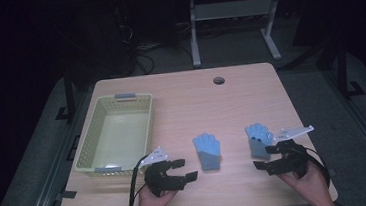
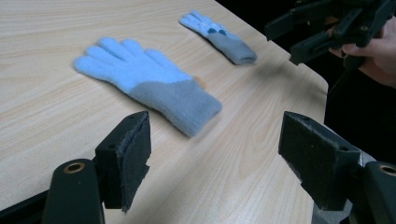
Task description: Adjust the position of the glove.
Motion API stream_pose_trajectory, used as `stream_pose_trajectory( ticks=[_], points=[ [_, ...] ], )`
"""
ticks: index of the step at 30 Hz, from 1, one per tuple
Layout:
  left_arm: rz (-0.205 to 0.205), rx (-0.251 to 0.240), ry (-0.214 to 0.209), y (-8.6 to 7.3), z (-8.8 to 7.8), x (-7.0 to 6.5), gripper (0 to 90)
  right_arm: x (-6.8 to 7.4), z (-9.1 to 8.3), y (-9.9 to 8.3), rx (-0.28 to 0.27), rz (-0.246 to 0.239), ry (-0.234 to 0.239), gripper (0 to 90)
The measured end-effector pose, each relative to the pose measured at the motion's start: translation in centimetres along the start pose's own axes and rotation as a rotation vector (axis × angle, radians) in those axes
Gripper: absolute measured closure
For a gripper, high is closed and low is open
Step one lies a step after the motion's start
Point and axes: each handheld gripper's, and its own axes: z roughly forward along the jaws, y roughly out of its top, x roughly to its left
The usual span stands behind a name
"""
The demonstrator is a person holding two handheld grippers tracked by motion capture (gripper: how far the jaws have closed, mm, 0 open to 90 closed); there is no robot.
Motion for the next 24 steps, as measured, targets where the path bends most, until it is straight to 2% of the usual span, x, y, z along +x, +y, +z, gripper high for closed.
stream_pose_trajectory(
  ticks=[4, 14, 18, 20, 24],
  points=[
    [-0.014, -0.002, -0.004, 0.1, -0.1, 0.2, 25.1, -0.5, 0.2, 0.7, 0.006, 0.001, 0.002, 24.4],
    [-0.002, 0.0, 0.003, 0.2, -0.2, 0.2, 25.1, -1.6, 0.4, 2.5, 0.047, 0.019, -0.001, 25.6],
    [-0.011, -0.007, 0.003, 0.1, -0.2, 0.2, 25.1, -2.1, 0.4, 3.2, 0.049, 0.014, -0.011, 26.4],
    [0.002, -0.012, 0.003, 0.1, -0.1, 0.2, 25.1, -2.3, 0.4, 3.4, 0.057, 0.016, -0.012, 26.5],
    [0.0, 0.0, 0.0, 0.1, 0.0, 0.2, 25.1, -2.7, 0.3, 4.0, 0.069, 0.012, -0.022, 26.5]
  ],
)
